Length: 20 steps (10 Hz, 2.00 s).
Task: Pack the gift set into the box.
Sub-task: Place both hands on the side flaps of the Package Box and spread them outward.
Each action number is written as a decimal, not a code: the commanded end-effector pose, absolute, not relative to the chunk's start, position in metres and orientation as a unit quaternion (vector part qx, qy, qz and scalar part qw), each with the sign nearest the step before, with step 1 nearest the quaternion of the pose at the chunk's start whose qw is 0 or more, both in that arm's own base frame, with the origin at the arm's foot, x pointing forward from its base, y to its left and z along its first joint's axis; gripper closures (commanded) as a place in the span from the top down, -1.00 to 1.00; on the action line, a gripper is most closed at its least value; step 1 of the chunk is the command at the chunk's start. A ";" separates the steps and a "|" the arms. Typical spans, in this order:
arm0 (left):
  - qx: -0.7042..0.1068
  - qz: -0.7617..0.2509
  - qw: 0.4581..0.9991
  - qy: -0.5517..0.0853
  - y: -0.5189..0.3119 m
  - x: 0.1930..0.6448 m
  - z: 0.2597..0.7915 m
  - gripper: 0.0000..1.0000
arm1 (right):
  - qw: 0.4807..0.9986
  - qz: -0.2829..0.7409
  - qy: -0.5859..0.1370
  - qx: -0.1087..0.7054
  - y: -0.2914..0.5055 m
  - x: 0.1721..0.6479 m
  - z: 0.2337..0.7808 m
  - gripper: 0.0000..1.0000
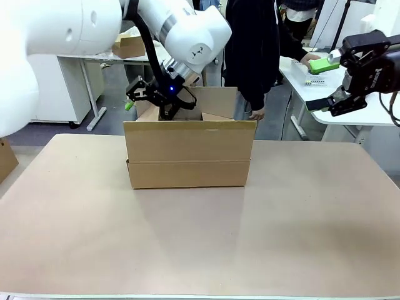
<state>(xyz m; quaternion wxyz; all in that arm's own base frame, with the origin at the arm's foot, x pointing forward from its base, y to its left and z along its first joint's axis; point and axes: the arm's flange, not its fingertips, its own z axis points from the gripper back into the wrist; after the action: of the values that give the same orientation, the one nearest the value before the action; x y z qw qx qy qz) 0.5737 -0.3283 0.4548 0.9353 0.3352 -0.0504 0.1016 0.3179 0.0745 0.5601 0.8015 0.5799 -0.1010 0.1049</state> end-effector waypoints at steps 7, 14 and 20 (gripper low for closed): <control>0.255 0.129 0.957 -0.048 -0.246 0.558 0.475 1.00 | 0.791 0.113 -0.112 0.590 0.077 0.320 0.560 1.00; 0.034 0.138 0.990 -0.026 -0.154 0.546 0.468 1.00 | 0.791 0.113 -0.112 0.590 0.077 0.320 0.560 1.00; -0.183 0.076 0.980 -0.023 -0.094 0.536 0.440 1.00 | 0.791 0.113 -0.112 0.590 0.077 0.320 0.560 1.00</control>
<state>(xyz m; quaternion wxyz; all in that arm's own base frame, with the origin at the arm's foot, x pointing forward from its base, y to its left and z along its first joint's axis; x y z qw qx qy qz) 0.5500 -0.1116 0.4461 0.9824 -0.1640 -0.0391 0.0799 0.3179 0.0742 0.5601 0.8015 0.5800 -0.1009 0.1048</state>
